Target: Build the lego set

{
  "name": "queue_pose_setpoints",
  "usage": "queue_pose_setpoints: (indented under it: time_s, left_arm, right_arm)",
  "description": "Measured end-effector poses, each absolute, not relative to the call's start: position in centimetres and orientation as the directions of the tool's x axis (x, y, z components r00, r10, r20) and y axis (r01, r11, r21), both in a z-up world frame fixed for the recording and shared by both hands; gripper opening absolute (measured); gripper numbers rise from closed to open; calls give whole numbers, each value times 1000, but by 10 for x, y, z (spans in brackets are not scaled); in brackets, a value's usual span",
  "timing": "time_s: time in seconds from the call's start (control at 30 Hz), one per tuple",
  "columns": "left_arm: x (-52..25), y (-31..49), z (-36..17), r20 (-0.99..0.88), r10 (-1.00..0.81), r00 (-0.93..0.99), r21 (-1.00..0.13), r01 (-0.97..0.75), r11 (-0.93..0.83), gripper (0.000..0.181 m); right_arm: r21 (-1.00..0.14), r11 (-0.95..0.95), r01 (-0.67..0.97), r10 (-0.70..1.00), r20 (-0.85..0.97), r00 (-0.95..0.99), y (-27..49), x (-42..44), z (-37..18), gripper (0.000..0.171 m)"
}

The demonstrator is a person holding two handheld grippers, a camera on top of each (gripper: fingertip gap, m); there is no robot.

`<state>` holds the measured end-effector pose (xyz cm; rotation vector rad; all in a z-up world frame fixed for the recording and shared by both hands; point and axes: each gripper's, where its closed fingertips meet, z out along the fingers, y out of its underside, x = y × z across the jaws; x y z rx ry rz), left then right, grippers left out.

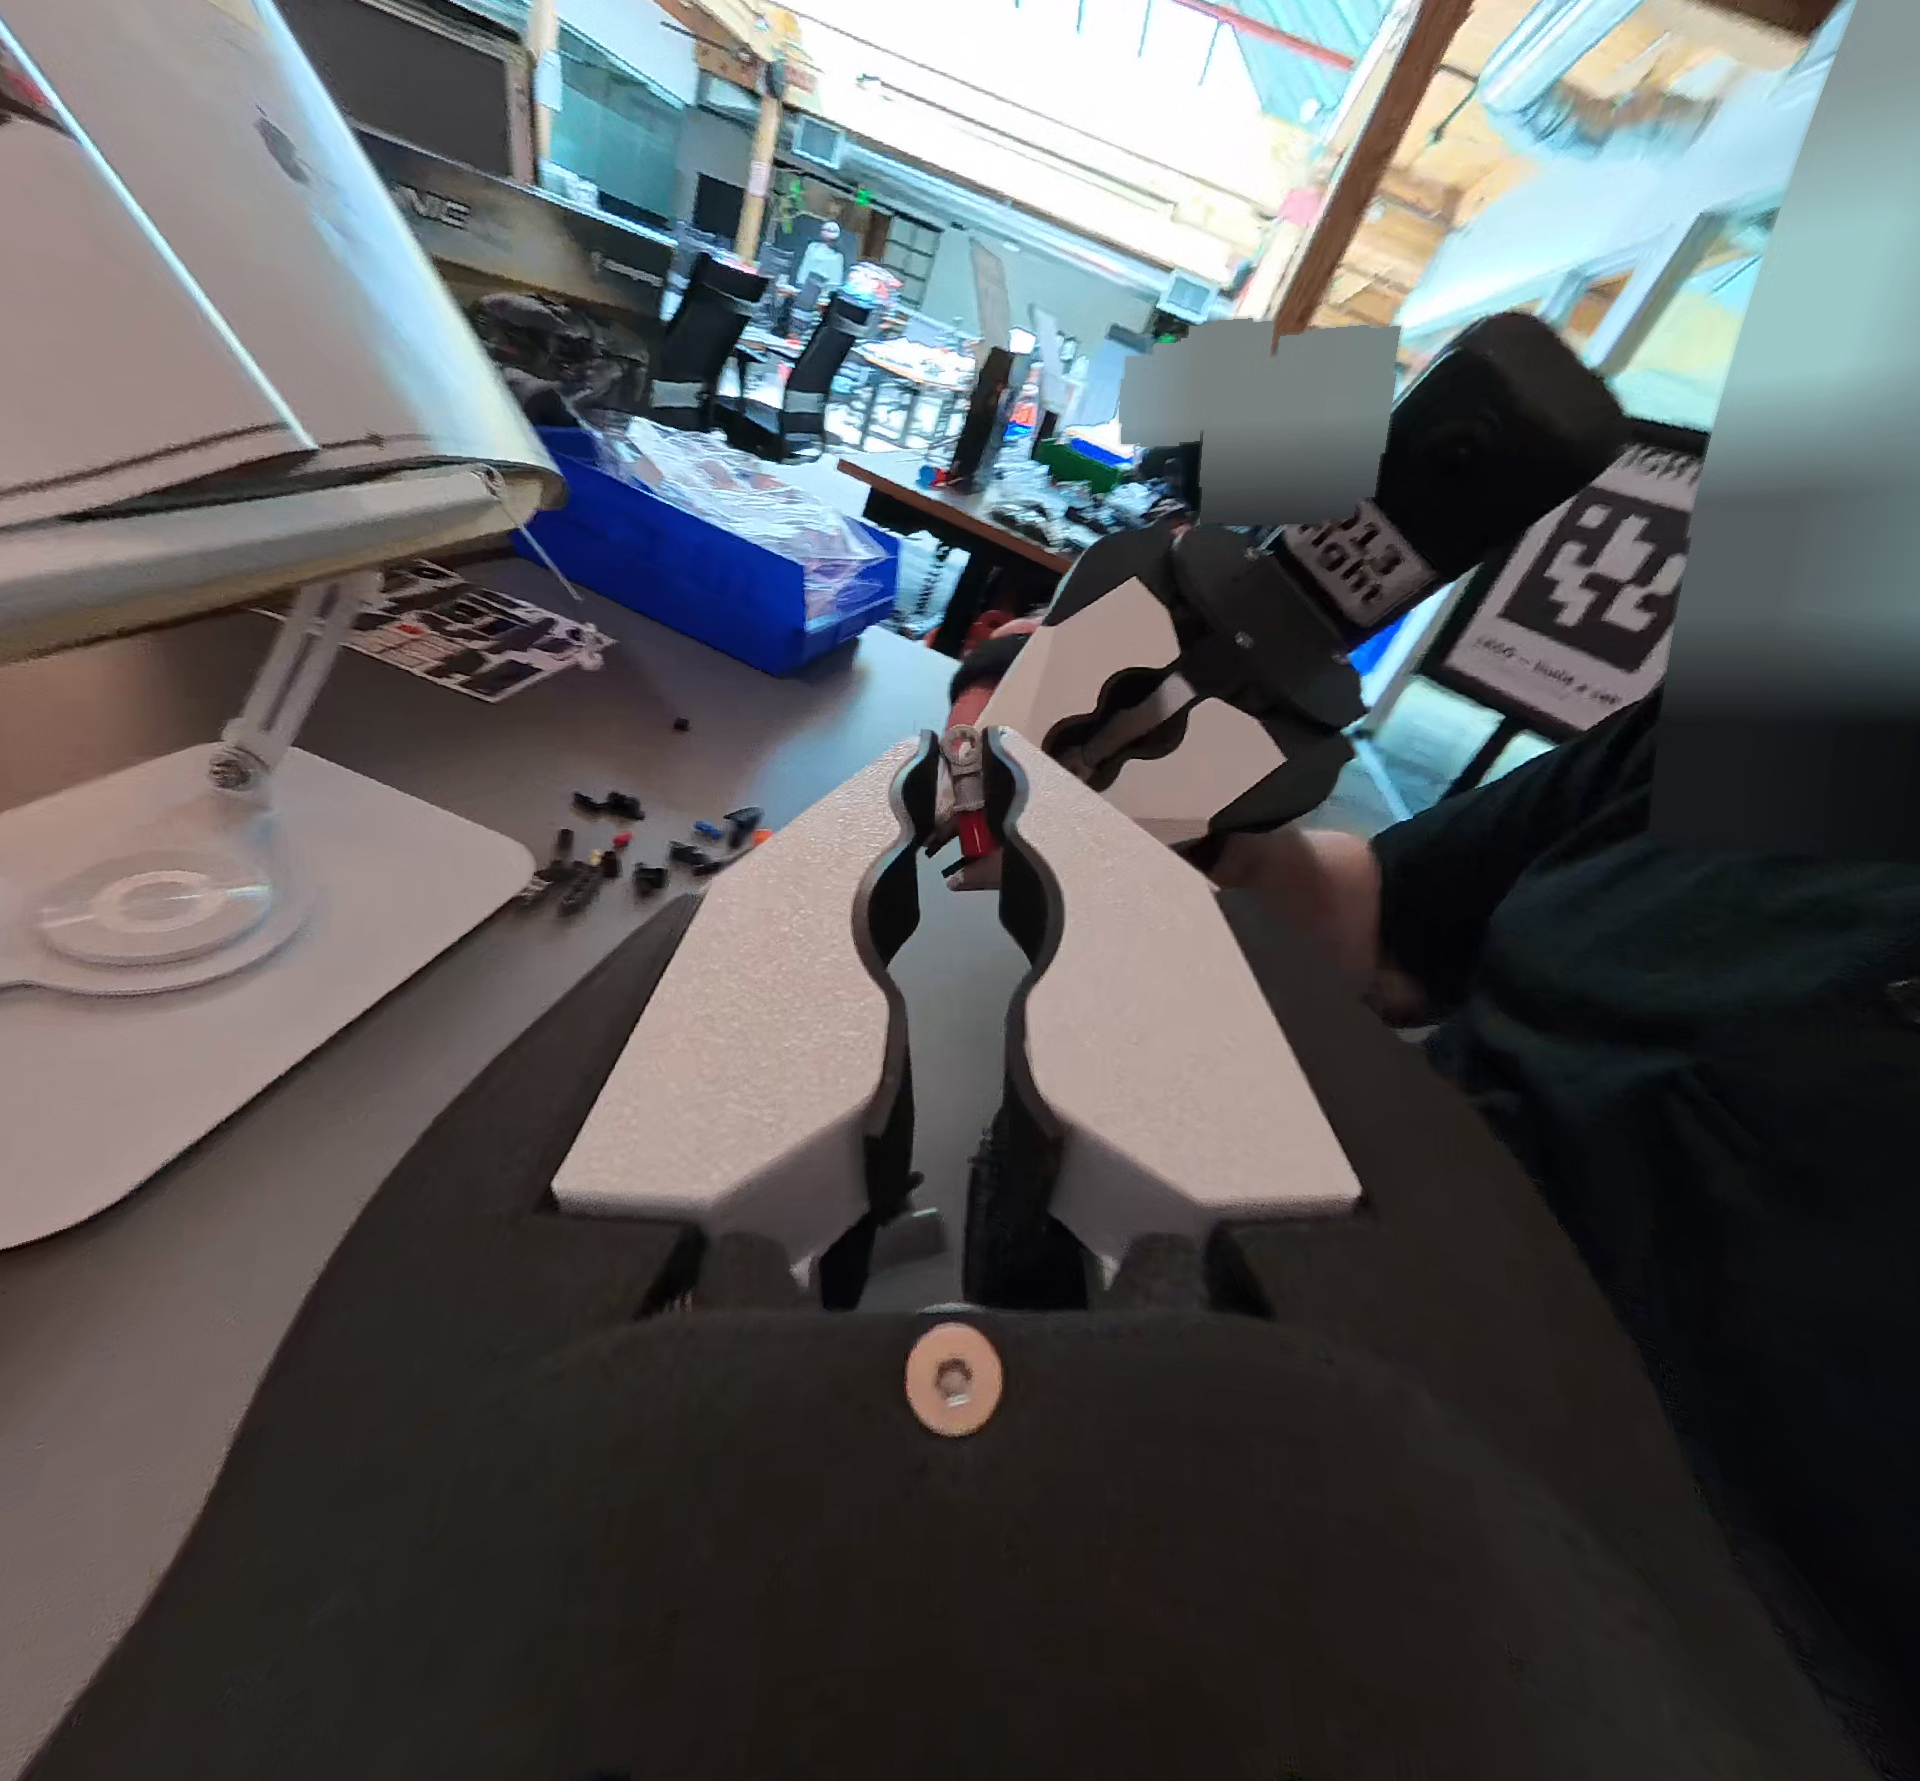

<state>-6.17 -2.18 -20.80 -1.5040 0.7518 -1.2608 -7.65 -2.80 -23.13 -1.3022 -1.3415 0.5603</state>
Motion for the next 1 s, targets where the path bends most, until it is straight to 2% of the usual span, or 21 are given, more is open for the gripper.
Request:
queue_pose_setpoints:
  time_s: [0.37,0.63,0.73,0.83,1.0]
  left_arm:
    - [-67,-6,-219,93,-845,526,-990,-42,-135,4]
    - [-72,1,-224,-36,-787,616,-986,-148,-71,4]
    - [-73,-2,-219,15,-810,586,-992,-93,-86,4]
    - [-75,-4,-212,168,-839,517,-984,43,-171,4]
    - [-78,-2,-206,399,-834,382,-914,234,-330,4]
  right_arm:
    - [-787,319,528,798,524,300,-12,-81,-242,2]
    - [-759,314,570,775,551,308,-8,-86,-247,2]
    - [-773,328,543,777,548,310,-10,-87,-241,2]
    - [-813,325,483,797,510,323,-11,-87,-234,3]
    - [-802,364,472,780,540,316,-16,-89,-229,14]
